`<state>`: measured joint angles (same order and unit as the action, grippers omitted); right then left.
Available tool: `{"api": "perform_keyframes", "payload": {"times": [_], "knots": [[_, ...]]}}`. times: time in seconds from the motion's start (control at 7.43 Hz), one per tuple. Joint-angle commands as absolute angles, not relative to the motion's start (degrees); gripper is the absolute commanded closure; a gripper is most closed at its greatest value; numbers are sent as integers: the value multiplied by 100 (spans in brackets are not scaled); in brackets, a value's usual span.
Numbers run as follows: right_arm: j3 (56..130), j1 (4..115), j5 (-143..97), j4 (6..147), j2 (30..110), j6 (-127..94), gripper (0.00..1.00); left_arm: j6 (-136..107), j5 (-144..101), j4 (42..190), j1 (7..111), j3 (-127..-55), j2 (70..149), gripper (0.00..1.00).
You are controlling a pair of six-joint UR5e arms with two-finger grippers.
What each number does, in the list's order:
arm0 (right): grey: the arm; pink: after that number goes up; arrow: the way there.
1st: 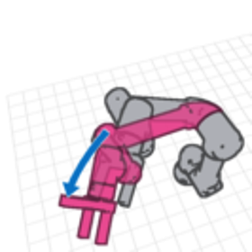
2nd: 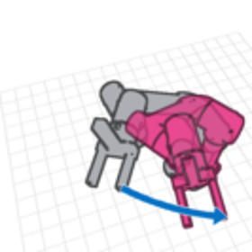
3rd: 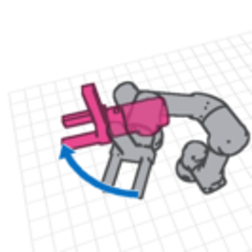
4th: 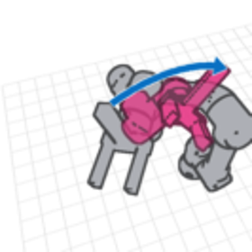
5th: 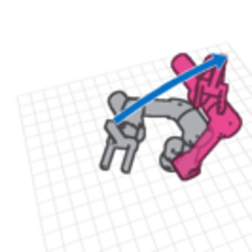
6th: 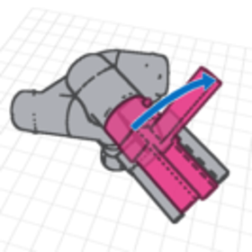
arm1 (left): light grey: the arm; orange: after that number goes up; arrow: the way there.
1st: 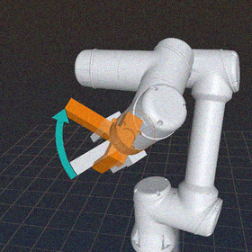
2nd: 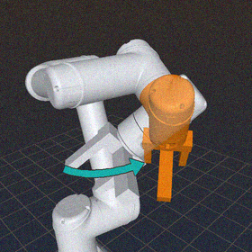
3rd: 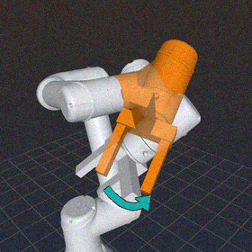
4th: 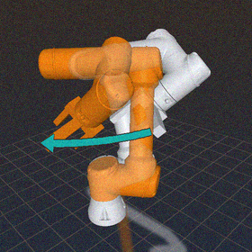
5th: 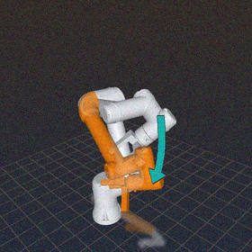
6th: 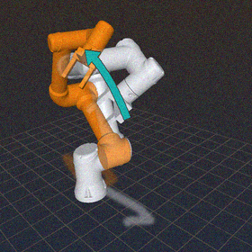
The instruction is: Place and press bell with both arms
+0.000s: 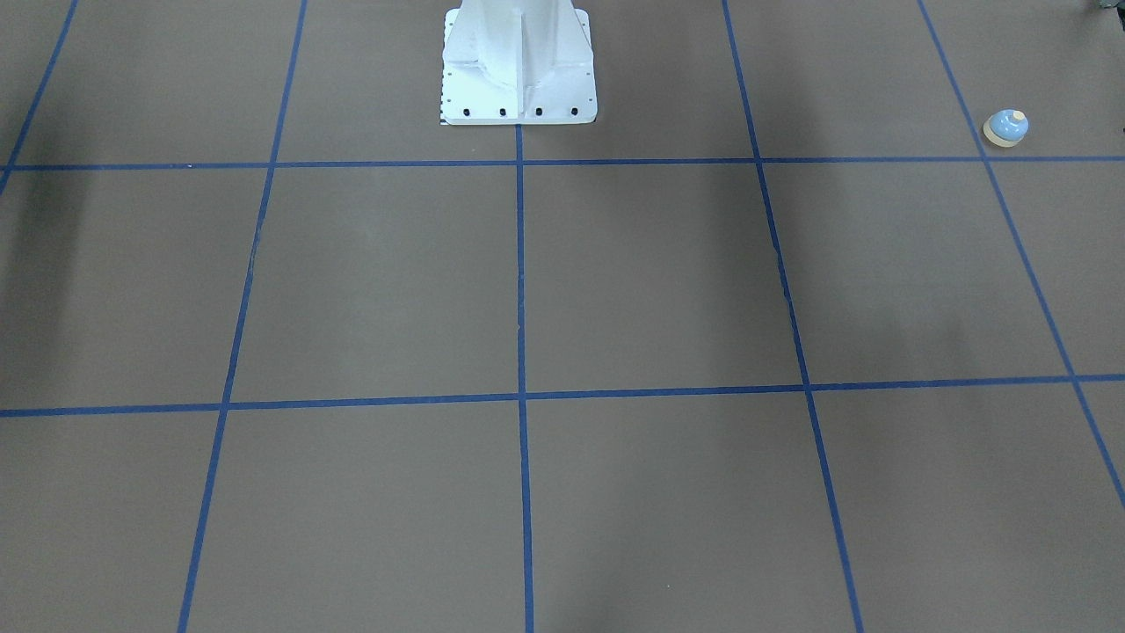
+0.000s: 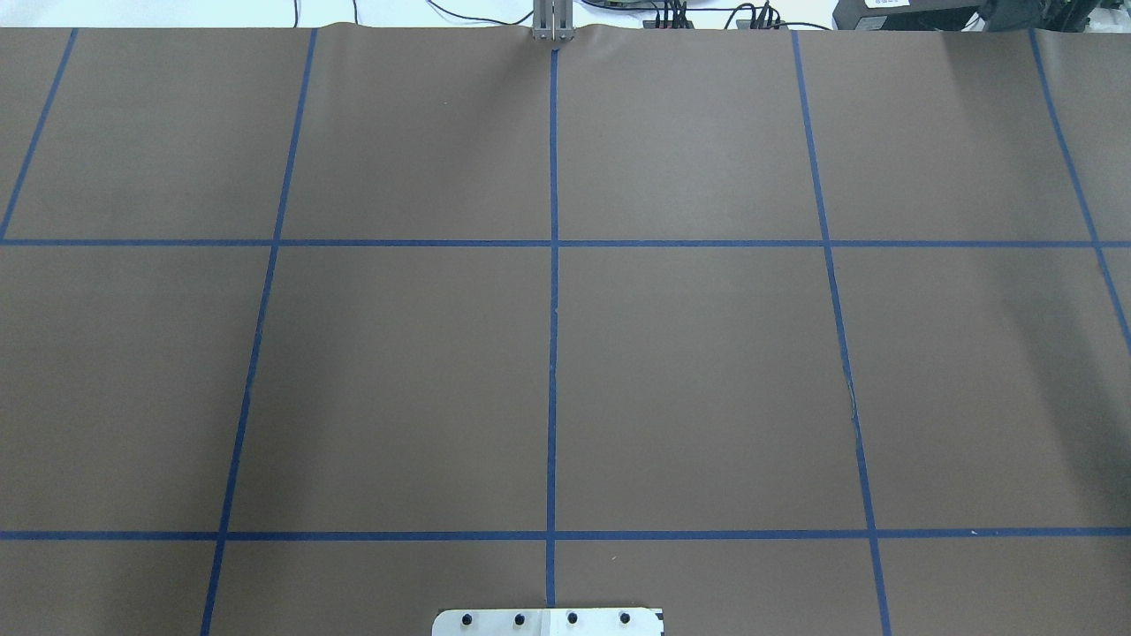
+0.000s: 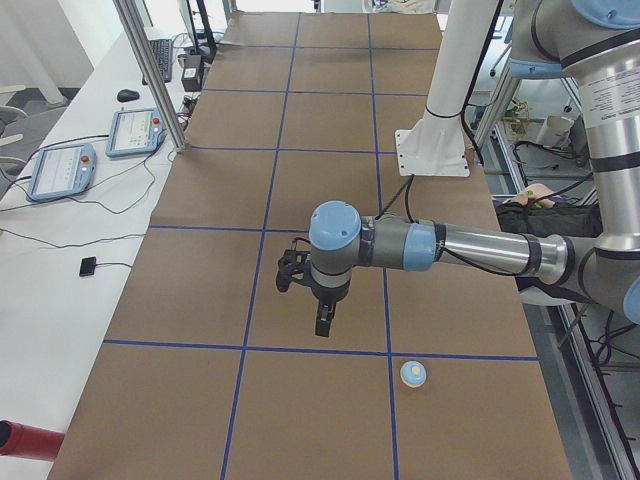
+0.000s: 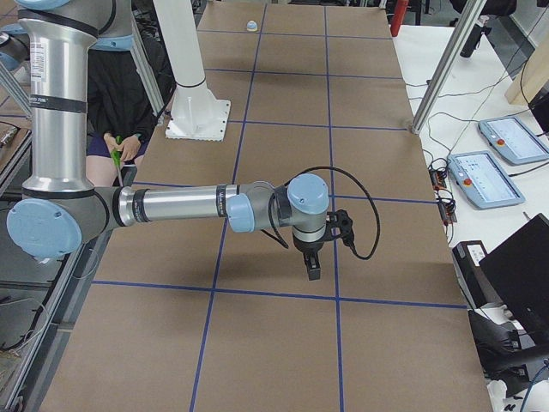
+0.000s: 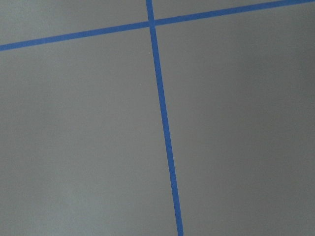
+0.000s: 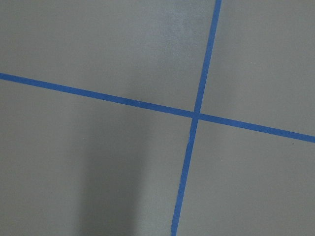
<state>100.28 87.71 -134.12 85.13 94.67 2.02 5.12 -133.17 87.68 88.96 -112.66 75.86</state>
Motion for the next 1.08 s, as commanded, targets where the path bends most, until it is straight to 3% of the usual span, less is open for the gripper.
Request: {"api": "perform_keyframes", "payload": {"times": [0.0, 0.94], "knots": [[10020, 8771, -13412, 8517, 9475, 202, 0, 518, -13342, 8972, 8903, -10996, 7823, 0], [10020, 8754, -13412, 8517, 9483, 202, 0, -149, -13280, 9809, 7165, -10259, 7647, 0]]}}
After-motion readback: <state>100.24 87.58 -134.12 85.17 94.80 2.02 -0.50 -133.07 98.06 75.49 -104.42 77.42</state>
